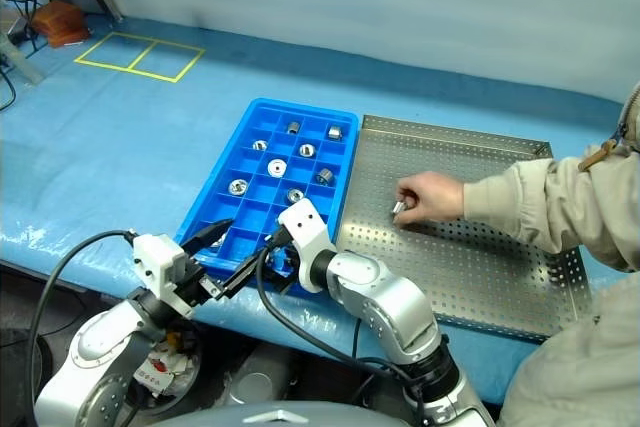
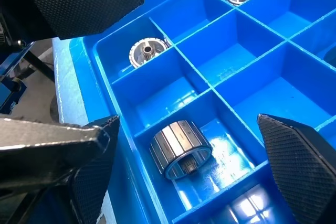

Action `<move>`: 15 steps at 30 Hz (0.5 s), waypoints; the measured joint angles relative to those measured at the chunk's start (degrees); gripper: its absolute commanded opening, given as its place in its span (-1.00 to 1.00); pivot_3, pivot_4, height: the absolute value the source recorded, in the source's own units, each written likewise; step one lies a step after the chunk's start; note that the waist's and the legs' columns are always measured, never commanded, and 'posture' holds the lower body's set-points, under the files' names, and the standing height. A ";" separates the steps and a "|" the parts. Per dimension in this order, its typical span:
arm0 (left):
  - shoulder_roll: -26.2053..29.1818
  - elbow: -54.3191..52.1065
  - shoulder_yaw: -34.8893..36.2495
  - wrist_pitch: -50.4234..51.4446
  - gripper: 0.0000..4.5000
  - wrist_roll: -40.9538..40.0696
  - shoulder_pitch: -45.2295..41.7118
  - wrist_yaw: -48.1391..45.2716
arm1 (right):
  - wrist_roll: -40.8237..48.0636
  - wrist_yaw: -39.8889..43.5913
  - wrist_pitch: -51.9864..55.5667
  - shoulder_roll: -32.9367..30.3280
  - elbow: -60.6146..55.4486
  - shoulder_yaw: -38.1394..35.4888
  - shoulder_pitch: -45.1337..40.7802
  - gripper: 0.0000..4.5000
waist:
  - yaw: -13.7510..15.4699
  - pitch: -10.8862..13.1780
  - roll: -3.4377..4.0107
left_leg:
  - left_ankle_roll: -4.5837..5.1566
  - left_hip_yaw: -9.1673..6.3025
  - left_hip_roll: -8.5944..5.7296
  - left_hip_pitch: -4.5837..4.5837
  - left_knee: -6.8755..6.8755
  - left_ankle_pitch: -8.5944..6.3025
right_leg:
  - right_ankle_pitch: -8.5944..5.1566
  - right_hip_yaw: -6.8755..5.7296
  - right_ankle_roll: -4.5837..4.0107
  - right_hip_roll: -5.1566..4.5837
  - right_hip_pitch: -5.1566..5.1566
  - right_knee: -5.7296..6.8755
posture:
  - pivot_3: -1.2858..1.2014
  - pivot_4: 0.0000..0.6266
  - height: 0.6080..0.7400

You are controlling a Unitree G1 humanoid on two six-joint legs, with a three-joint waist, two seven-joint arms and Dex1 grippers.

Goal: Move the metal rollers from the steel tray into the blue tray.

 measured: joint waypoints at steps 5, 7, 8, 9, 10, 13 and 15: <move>0.00 0.51 -0.01 0.00 1.00 -0.01 -0.61 -0.55 | -0.01 0.00 -0.06 -0.22 -0.13 0.39 0.00 0.98 | -0.16 0.00 0.00 | 0.00 0.00 0.00 0.00 0.00 0.00 | 0.00 0.00 0.00 0.01 0.00 0.00 | 0.36 -0.52 1.00; 0.00 0.59 0.00 0.00 1.00 -0.01 -0.68 -0.71 | -0.02 0.00 -0.12 -0.33 -0.18 0.39 0.00 0.98 | -0.22 0.00 0.00 | 0.00 0.00 0.00 0.00 0.00 0.00 | 0.00 0.00 0.00 0.01 0.01 0.00 | 0.35 -0.52 1.00; 0.00 0.62 -0.01 0.00 1.00 -0.02 -0.70 -0.77 | 0.00 0.00 -0.17 -0.36 -0.19 0.32 0.00 0.98 | -0.24 0.00 0.00 | 0.00 0.00 0.00 0.00 0.00 0.00 | 0.00 0.00 0.00 0.01 0.01 0.00 | 0.35 -0.52 1.00; 0.00 0.68 -0.01 0.00 1.00 -0.02 -0.82 -0.86 | 0.10 0.02 -0.20 -0.33 -0.19 0.15 0.02 0.98 | -0.27 0.00 0.00 | 0.00 0.00 0.00 0.00 0.00 0.00 | 0.00 0.00 0.00 0.01 0.01 0.00 | 0.35 -0.52 1.00; 0.00 0.92 -0.03 0.00 1.00 -0.02 -1.12 -1.04 | 0.21 0.03 -0.26 -0.26 -0.18 -0.35 0.07 0.98 | -0.27 0.00 0.00 | 0.00 0.00 0.00 0.00 0.00 0.00 | 0.00 0.00 0.00 0.01 0.00 0.01 | 0.35 -0.52 1.00; 0.00 1.27 -0.04 0.00 1.00 -0.09 -1.59 -1.30 | 0.53 0.11 -1.56 -0.32 -0.27 -3.47 0.06 0.98 | -0.43 0.01 0.00 | 0.00 0.01 0.00 -0.02 0.01 0.00 | 0.00 0.00 0.00 0.02 0.00 0.00 | 0.34 -0.52 1.00; 0.05 1.54 -0.15 0.03 1.00 -0.09 -1.87 -1.48 | 0.51 -0.35 -3.35 -0.47 -0.75 -7.37 -0.46 0.98 | -0.53 0.01 0.01 | 0.01 0.02 0.00 -0.07 0.01 0.00 | 0.01 0.00 0.00 0.04 -0.04 -0.01 | 0.32 -0.52 1.00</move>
